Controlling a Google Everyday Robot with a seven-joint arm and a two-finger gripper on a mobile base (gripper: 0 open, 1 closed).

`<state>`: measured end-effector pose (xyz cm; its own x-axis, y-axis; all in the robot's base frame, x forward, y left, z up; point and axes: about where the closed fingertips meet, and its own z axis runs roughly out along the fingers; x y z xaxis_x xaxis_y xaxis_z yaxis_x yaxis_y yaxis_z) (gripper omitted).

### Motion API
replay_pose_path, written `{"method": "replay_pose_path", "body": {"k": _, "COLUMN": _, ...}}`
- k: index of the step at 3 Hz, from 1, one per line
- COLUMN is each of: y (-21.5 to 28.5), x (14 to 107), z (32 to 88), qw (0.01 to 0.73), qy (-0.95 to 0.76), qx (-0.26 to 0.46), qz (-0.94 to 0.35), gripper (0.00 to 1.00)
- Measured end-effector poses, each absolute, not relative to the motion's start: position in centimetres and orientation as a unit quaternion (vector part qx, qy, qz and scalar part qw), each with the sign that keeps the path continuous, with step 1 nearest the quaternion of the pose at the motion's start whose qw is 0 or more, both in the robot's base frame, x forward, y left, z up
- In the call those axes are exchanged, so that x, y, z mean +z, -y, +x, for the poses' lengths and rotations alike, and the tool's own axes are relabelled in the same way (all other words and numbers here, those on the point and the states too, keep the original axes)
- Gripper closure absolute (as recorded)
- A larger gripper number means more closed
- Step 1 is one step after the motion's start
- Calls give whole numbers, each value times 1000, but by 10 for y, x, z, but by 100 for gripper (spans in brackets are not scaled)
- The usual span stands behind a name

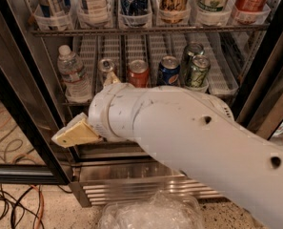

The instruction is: Pick water bottle from middle shelf of fridge

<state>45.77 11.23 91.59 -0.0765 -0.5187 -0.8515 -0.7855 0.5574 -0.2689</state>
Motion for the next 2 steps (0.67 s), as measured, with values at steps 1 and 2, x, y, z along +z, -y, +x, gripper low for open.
{"method": "replay_pose_path", "body": {"k": 1, "y": -112, "x": 916, "z": 458, "qw": 508, "qy": -722, "qx": 131, "qz": -452, "gripper": 0}}
{"method": "replay_pose_path", "body": {"k": 2, "y": -119, "x": 912, "z": 471, "qw": 525, "qy": -722, "qx": 146, "qz": -426, "gripper": 0}}
